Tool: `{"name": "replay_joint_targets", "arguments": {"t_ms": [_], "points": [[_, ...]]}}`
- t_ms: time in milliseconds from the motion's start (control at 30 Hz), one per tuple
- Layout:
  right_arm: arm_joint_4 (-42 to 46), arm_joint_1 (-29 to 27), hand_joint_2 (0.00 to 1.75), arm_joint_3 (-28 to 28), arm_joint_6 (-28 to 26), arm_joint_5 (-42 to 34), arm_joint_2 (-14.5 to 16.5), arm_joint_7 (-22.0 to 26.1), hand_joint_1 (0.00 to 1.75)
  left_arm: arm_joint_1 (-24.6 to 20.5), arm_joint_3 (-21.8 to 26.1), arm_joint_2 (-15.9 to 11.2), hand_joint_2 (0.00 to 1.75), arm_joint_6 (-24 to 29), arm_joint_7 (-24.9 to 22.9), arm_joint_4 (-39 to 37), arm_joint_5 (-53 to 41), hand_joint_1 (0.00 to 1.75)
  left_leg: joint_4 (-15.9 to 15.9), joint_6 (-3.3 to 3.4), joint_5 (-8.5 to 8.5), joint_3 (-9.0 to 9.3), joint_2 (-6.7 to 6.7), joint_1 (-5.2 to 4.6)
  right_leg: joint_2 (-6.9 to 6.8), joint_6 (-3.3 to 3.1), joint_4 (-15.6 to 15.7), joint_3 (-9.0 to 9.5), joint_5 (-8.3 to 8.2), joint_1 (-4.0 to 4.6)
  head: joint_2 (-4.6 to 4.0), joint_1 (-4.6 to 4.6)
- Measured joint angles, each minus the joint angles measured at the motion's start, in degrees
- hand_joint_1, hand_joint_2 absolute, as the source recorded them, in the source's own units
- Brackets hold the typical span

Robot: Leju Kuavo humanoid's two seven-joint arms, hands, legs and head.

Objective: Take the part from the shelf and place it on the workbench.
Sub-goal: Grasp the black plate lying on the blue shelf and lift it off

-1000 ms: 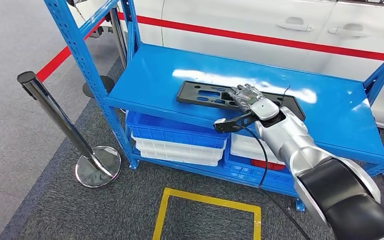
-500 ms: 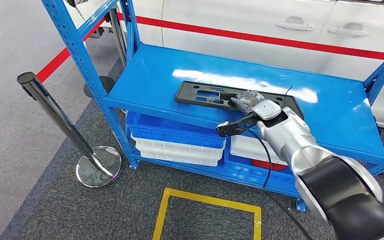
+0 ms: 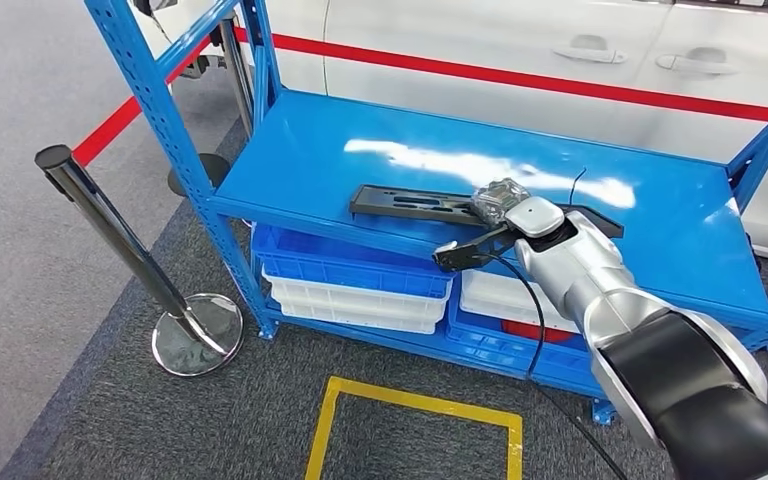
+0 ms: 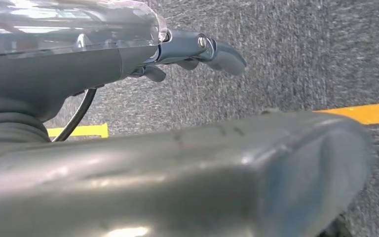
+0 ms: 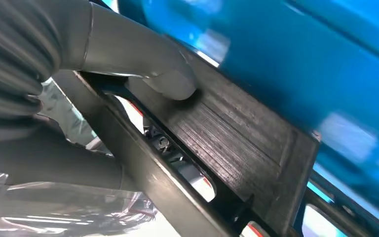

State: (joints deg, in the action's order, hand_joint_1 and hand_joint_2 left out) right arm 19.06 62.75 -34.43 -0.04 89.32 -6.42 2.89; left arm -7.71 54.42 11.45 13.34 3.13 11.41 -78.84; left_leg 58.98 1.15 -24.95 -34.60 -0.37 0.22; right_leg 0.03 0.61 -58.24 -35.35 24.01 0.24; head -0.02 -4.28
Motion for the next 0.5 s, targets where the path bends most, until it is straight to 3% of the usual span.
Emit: {"name": "replay_joint_targets", "arguments": {"t_ms": [67, 100, 167, 200, 233, 267, 300, 367, 433, 500], "points": [[0.01, 0.03, 1.75, -0.01, -0.23, -0.05, -0.11, 0.34, 1.75, -0.07, 0.0, 0.02, 0.0, 0.01, 0.03, 0.0, 0.0, 0.0, -0.44, 0.64, 0.34, 0.14, 0.05, 0.12, 0.03, 0.65, -1.31, -0.54, 1.05, -0.22, 0.0, 0.01], [0.01, 0.03, 1.75, -0.01, -0.54, -0.16, -0.17, 0.49, 1.75, -0.17, 0.0, 0.03, 0.0, 0.02, 0.04, 0.0, 0.0, 0.0, -0.65, 0.9, 0.51, 0.21, 0.08, 0.23, 0.04, 0.96, -3.52, -1.49, 2.43, -0.35, 0.0, 0.0], [0.0, -0.19, 1.75, -0.01, -1.74, -0.73, -0.23, 0.85, 1.75, -0.31, 0.0, 0.02, 0.0, 0.03, 0.07, 0.01, 0.02, 0.0, -0.7, 1.1, 0.62, 0.16, 0.09, 0.24, 0.03, 1.5, -10.79, -4.79, 6.02, -0.64, 0.0, 0.0], [0.0, -0.43, 1.75, 0.0, -2.41, -1.11, -0.24, 1.09, 1.75, -0.31, 0.01, 0.02, 0.0, 0.05, 0.08, 0.01, 0.04, 0.0, -0.69, 1.11, 0.63, 0.14, 0.07, 0.23, 0.02, 1.71, -14.25, -6.46, 7.22, -0.8, 0.0, 0.0], [0.0, -0.68, 1.75, -0.01, -2.94, -1.43, -0.25, 1.29, 1.75, -0.29, 0.02, 0.02, 0.0, 0.08, 0.08, 0.01, 0.06, 0.0, -0.67, 1.1, 0.62, 0.13, 0.06, 0.23, 0.02, 1.87, -16.06, -7.4, 7.42, -0.95, 0.0, 0.0], [0.01, -0.86, 1.75, -0.01, -3.3, -1.63, -0.25, 1.43, 1.75, -0.28, 0.02, 0.02, 0.0, 0.1, 0.08, 0.01, 0.09, 0.0, -0.63, 1.07, 0.6, 0.14, 0.03, 0.24, 0.01, 1.98, -15.69, -7.31, 6.54, -1.13, 0.0, 0.0], [0.02, -0.93, 1.75, -0.01, -3.46, -1.75, -0.25, 1.51, 1.75, -0.29, 0.01, 0.03, 0.0, 0.1, 0.08, 0.0, 0.13, 0.0, -0.58, 0.99, 0.55, 0.16, 0.01, 0.25, 0.0, 2.04, -12.99, -6.07, 4.73, -1.32, 0.0, 0.0], [0.06, -0.85, 1.75, 0.0, -3.92, -2.6, -0.24, 2.13, 1.75, -0.33, 0.01, 0.04, 0.0, 0.1, 0.09, 0.0, 0.16, 0.0, -0.43, 0.64, 0.39, 0.11, -0.05, 0.18, -0.01, 2.0, -4.91, -2.21, 1.19, -1.48, 0.0, 0.01], [0.26, -1.03, 1.75, 0.43, -5.13, -6.07, -0.18, 5.04, 1.75, -0.35, 0.01, 0.05, 0.0, 0.09, 0.17, 0.0, 0.15, 0.0, -0.36, 0.05, 0.34, -0.1, -0.1, 0.1, 0.03, 1.52, -0.46, -0.21, 0.03, -1.2, 0.0, 0.01], [0.86, -1.62, 1.75, 1.9, -6.57, -11.94, 0.01, 10.31, 1.75, -0.33, 0.01, 0.05, 0.0, 0.01, 0.72, 0.01, 0.07, 0.0, -0.51, -0.64, 0.43, -0.18, -0.12, 0.17, 0.08, 0.75, -0.07, -0.2, 0.07, -0.92, 0.0, 0.0]]}}
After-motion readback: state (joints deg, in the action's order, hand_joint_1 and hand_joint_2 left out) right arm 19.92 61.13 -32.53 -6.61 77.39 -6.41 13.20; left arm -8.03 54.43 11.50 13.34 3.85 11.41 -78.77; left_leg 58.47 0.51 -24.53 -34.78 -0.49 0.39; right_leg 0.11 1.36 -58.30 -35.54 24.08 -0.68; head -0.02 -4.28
